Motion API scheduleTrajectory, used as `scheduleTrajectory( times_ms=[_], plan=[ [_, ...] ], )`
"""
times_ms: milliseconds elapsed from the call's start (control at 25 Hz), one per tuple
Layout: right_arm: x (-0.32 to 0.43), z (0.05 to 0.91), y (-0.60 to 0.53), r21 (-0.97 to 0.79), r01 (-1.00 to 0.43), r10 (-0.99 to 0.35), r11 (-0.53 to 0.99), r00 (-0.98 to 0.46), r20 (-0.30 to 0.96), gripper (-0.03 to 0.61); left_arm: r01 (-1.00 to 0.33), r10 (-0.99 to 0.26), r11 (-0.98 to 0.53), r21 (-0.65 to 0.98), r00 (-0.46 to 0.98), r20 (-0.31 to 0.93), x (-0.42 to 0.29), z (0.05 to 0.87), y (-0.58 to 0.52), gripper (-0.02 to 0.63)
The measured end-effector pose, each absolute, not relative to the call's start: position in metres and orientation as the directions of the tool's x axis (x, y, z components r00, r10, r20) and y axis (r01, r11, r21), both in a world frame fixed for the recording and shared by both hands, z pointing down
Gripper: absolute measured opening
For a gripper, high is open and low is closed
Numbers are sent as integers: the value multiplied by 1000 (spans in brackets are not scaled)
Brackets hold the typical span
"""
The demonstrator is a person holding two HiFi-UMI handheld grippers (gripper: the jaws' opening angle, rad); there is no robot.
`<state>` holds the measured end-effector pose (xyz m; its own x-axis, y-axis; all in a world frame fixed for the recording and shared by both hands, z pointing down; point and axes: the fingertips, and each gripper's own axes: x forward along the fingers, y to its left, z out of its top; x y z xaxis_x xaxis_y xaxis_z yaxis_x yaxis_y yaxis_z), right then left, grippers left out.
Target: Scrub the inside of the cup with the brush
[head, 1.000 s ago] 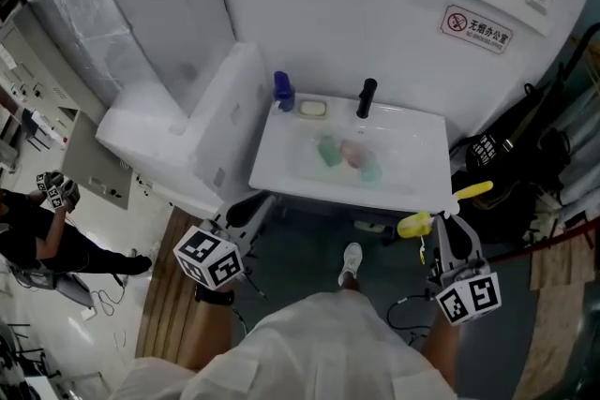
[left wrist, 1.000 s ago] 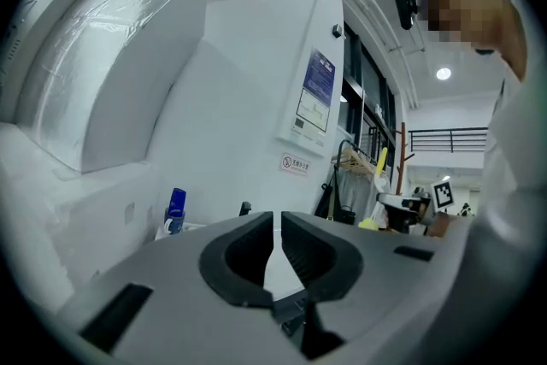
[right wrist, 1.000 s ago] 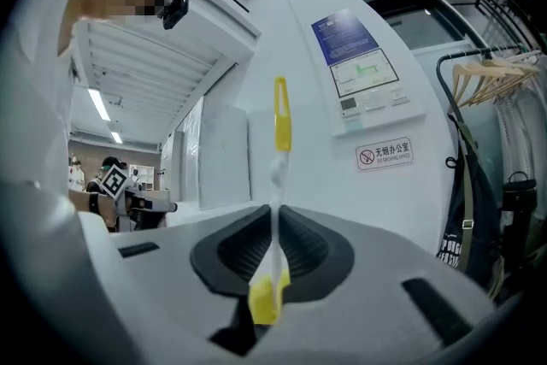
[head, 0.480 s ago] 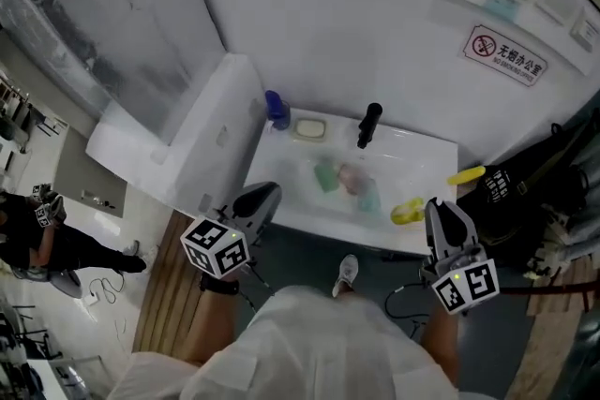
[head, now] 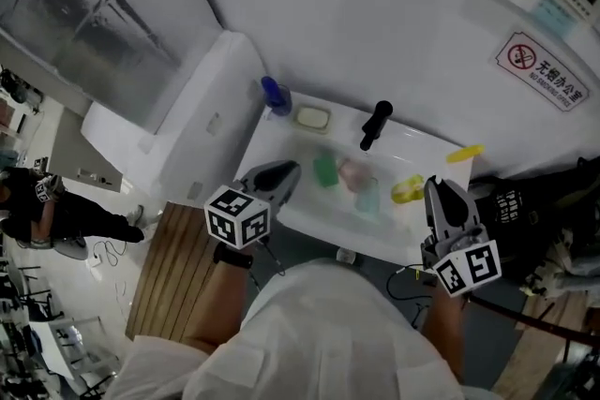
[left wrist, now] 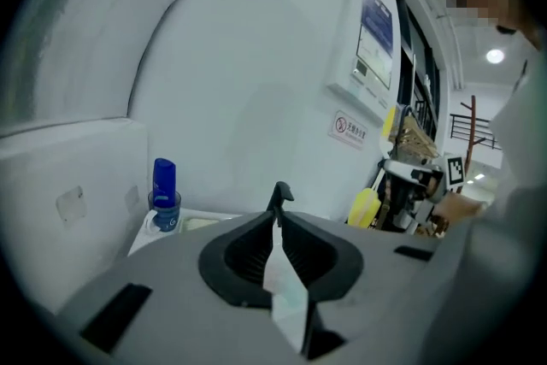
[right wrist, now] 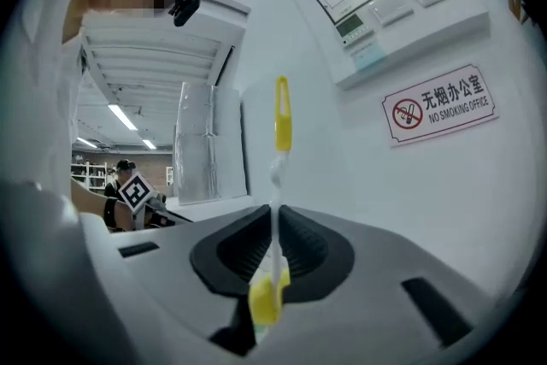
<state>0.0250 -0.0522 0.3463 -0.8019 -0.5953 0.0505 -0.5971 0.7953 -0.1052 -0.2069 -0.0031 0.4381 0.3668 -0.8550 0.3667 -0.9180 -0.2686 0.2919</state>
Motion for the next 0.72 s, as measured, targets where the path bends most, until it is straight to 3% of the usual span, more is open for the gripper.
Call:
scheduleTrajectory(
  times_ms=[360, 520, 720],
  plan=[
    [11, 383, -93, -120, -514, -508, 850, -858, 77, 31, -929, -785, -157, 335, 324, 528, -193, 525, -43, 31],
    [3, 396, -101, -122, -491, -482, 863, -871, 93, 31, -916, -748, -91, 391, 323, 580, -187, 565, -56, 100],
    [-6, 408, -109, -140, -483, -472, 864, -875, 106, 31, -907, -710, -13, 420, 305, 635, -184, 606, -72, 121]
  ],
)
